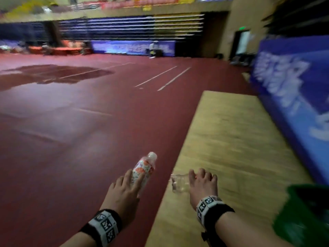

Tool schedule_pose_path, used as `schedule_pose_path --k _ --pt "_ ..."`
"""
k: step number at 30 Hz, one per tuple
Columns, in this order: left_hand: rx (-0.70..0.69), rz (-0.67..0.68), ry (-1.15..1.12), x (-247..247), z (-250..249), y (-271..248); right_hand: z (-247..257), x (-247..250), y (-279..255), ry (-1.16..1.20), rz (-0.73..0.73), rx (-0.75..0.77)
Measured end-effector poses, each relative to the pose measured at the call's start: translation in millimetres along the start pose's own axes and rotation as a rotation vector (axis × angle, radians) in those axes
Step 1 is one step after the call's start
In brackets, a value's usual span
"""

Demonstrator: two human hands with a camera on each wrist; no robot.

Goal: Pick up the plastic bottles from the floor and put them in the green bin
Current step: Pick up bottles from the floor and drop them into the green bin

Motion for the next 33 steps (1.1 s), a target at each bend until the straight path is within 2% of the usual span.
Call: schedule_pose_path --k 3,5,6,8,13,18,21,23,24,26,27,30,31,33 --pt "-0.181 -0.007 -0.054 1 -174 60 -184 -42 -43 -0.019 0.056 -0.199" --pt "-0.262 0.035 -0.072 4 -276 87 -278 -65 -68 -0.025 0.076 -0.313" --pt "-0.324 0.056 -0.107 8 -344 98 -336 -81 -90 -0.041 0.1 -0.375" --pt "-0.416 0.065 -0.162 17 -455 107 -426 -102 -129 -0.044 0.149 -0.47" --pt "-0.62 0.129 -0.285 24 -661 118 -585 -145 -215 -0.026 0.228 -0.698" --pt "-0.83 0.23 -0.254 -4 -806 142 -679 -216 -273 0.052 0.361 -0.816" --pt "-0.883 0.287 -0.3 -34 -881 171 -724 -251 -286 0.014 0.315 -0.972" --pt "-0.898 0.297 -0.318 -57 -931 203 -757 -301 -302 -0.032 0.24 -1.097" --pt "-0.901 0.314 -0.308 -64 -951 219 -770 -314 -305 -0.106 0.198 -1.113" --pt "-0.911 0.381 -0.275 -82 -993 250 -799 -318 -299 -0.105 0.158 -1.192" --pt "-0.912 0.412 -0.252 -93 -1009 265 -812 -322 -292 -0.064 0.121 -1.221" --pt "-0.871 0.48 -0.198 -120 -1036 303 -844 -336 -279 0.136 0.238 -1.291" --pt "-0.862 0.49 -0.199 -127 -1045 313 -853 -324 -271 0.221 0.274 -1.319" --pt "-0.831 0.499 -0.229 -138 -1055 330 -871 -367 -265 0.24 0.358 -1.303"
Point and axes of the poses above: each hand's wrist, its own y-axis towards the middle knuckle, its own x-axis out of the back of the hand, z = x × y, the point moved 6 cm from there along y, towards the middle knuckle, and after that the axes turned 11 degrees about -z, right-handed, at the moved point
